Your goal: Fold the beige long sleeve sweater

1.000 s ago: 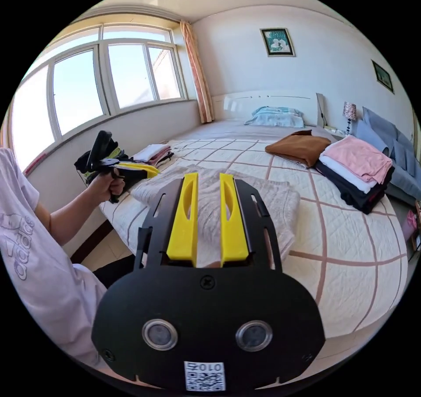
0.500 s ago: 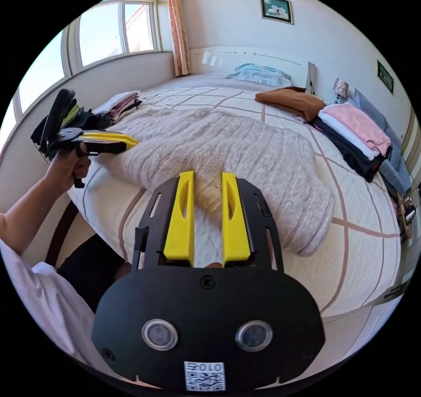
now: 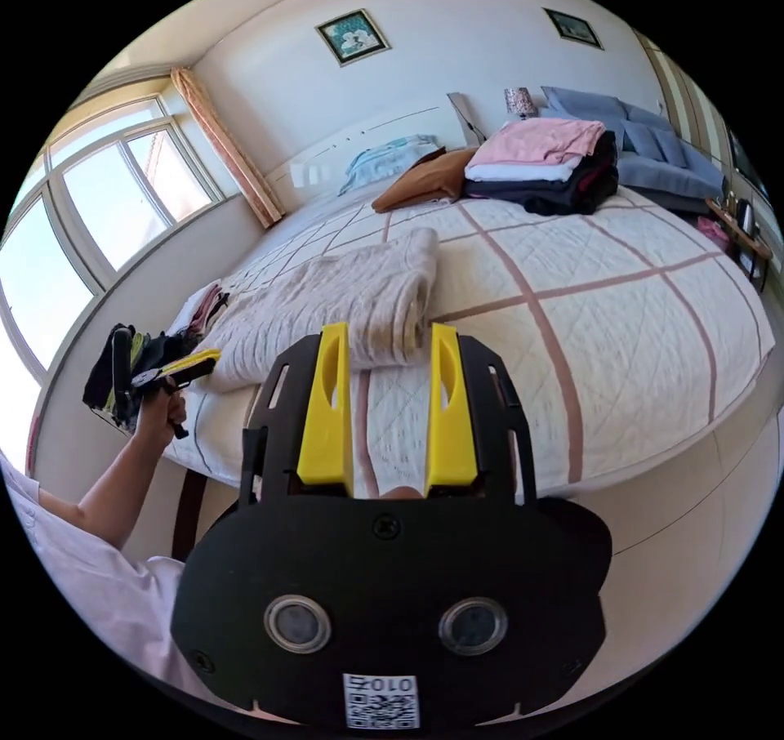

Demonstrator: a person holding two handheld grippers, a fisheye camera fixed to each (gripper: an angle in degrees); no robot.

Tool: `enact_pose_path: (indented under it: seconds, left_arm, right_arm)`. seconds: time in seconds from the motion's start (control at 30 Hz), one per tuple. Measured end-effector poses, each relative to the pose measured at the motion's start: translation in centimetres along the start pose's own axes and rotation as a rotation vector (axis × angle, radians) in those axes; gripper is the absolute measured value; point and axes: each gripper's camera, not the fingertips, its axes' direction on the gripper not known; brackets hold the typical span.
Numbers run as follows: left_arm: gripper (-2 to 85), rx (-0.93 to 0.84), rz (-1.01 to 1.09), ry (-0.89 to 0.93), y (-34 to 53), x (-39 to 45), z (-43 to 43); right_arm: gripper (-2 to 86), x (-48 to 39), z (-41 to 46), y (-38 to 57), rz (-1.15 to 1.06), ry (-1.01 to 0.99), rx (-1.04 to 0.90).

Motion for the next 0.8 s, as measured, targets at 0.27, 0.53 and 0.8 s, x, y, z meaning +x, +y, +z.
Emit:
enact_pose_path:
  seconds: [0.27,0.53,0.8]
  left_arm:
    - [10.1,0.161,0.118,-0.055,1.1,4.9,-6.2]
    - [10.1,0.168,0.384,-0.042,-0.6,15.2,-3.6]
    - [9.9,0.049,0.342,0.033,-0.2,17.1,1.9]
  right_arm:
    - [16.0,6.2,1.5,1.7,0.28,-0.285,-0.001]
    - [16.6,10.0,1.0,3.6,0.461,-0.401,-0.013]
    - [16.2,9.9,2.0,2.9,0.531,-0.479,0.002]
